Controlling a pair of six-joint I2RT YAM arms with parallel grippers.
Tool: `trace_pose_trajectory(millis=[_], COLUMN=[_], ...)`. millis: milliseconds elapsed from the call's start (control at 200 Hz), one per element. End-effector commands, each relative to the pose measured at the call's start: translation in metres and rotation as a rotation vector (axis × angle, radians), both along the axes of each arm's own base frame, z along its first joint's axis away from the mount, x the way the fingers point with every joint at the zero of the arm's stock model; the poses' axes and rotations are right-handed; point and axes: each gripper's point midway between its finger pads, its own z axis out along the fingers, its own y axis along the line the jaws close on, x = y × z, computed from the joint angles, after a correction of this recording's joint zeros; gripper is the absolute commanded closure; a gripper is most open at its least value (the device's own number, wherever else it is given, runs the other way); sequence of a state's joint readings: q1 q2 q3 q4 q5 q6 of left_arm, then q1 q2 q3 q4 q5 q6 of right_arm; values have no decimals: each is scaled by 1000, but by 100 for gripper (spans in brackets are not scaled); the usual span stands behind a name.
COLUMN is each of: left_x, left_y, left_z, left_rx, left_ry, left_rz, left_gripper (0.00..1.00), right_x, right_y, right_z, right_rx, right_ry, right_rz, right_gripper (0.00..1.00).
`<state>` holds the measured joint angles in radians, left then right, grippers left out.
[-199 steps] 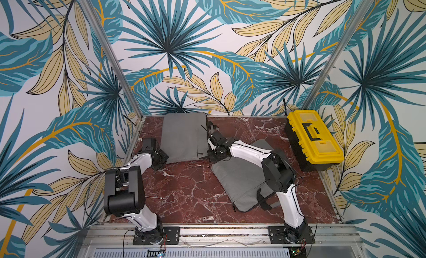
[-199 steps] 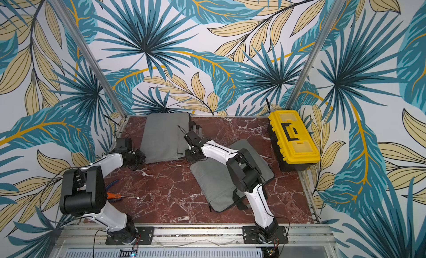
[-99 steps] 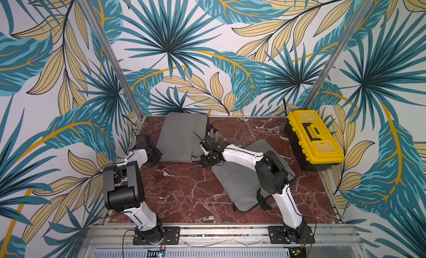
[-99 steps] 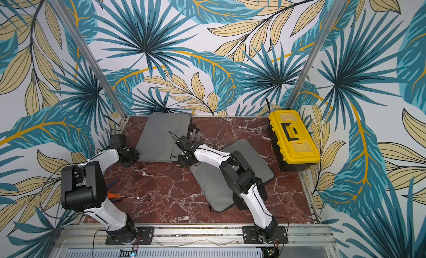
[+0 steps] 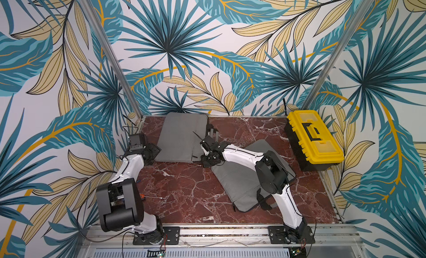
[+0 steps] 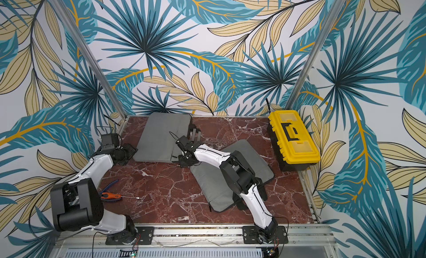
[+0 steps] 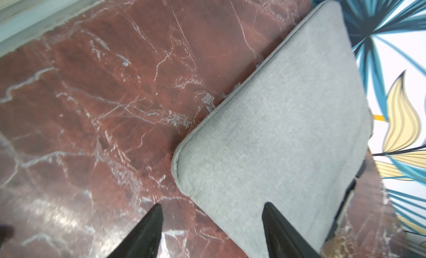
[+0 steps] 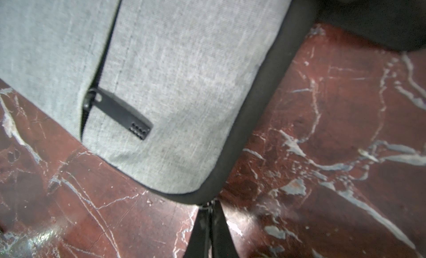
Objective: Open the zippered laptop bag and take out the laptop
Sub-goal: Unzip the zipper on the zippered laptop bag.
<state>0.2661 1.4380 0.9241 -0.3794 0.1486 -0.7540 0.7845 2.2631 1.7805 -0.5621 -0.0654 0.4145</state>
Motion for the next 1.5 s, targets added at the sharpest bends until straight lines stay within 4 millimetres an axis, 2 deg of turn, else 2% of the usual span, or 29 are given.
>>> trace_pose_trajectory(millis=[0, 255, 426, 601, 681, 871, 1132, 1272, 1497], left_x=[-12, -31, -41, -42, -32, -23, -23, -20, -13], left_y=[-19, -92, -135, -170, -184, -207, -226, -233, -237], left_z=[-2, -8, -9, -17, -15, -17, -41, -50, -53], left_rx=[-64, -154, -204, -249, -265, -259, -255, -264, -258], left_ry=[-6, 9, 8, 15, -19, -28, 40, 47, 31], left_rz=[20, -47, -107, -183, -218, -283, -318, -325, -328], left_gripper=[27, 25, 30, 35, 36, 40, 45, 46, 47], right_x=[-9, -10, -11, -12, -13, -13, -14, -15, -17], right_y=[-7, -5, -4, -3, -3, -3, 0, 0, 1], right_z=[-16, -15, -15, -16, -15, -13, -13, -13, -14], right_rx=[-44, -30, -20, -12, -4, 5, 23, 28, 38], right_ry=[52, 53, 54, 57, 56, 51, 61, 65, 72], right_rz=[5, 10, 11, 9, 10, 6, 2, 2, 3], right_gripper=[100, 100, 100, 100, 100, 100, 100, 100, 100])
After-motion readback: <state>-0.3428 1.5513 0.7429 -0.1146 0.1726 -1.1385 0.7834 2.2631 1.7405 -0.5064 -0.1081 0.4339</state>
